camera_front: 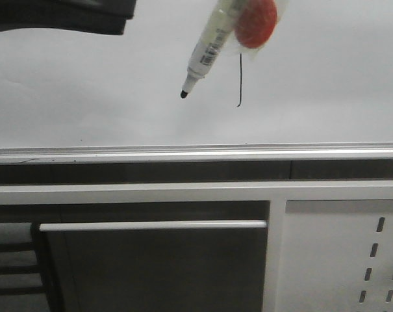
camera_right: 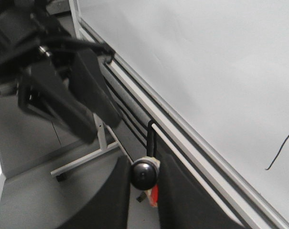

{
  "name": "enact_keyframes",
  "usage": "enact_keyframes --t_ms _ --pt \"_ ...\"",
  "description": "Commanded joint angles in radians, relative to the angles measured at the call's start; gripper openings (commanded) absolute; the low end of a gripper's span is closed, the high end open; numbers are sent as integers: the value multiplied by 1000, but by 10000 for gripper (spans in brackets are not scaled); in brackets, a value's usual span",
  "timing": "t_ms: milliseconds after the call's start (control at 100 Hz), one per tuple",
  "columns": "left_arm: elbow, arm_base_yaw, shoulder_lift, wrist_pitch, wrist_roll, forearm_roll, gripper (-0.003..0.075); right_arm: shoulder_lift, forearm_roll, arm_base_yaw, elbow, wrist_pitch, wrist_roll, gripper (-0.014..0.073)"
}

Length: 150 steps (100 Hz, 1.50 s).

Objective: Write number 1 on whiteboard

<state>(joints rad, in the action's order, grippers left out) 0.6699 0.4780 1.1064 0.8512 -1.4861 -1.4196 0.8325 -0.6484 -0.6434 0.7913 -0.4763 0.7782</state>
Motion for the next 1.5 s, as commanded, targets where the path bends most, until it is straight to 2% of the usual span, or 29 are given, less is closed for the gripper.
enact_keyframes --t_ms 0,260,580,770,1000,1070,1150,1220,1310,1450,1490 --pt "45 43 2 0 -25 -51 327 22 -23 -1 58 46 9 -43" --pt "70 138 21 -149 -70 -45 326 114 -26 -1 149 -75 9 -43" --pt "70 142 55 -160 -102 -56 313 128 -51 -3 174 -127 20 -43" --pt "70 144 81 -109 -140 -68 218 128 -67 -3 174 -143 23 -44" --pt "70 146 88 -103 -152 -83 179 128 -87 -3 174 -143 23 -44" --pt "70 146 88 -105 -152 -83 110 128 -87 -3 174 -141 23 -43" --pt "70 146 88 -108 -152 -83 -24 128 -87 -3 174 -140 23 -43" --pt "70 146 88 -109 -154 -83 -20 128 -87 -3 174 -151 23 -38" --pt "70 146 86 -115 -154 -83 -20 128 -85 -3 174 -166 23 38" --pt "70 146 67 -179 -142 -83 -20 125 -78 22 174 -164 -4 297" --pt "70 146 55 -201 -128 -83 -20 125 -78 38 174 -162 -19 342"
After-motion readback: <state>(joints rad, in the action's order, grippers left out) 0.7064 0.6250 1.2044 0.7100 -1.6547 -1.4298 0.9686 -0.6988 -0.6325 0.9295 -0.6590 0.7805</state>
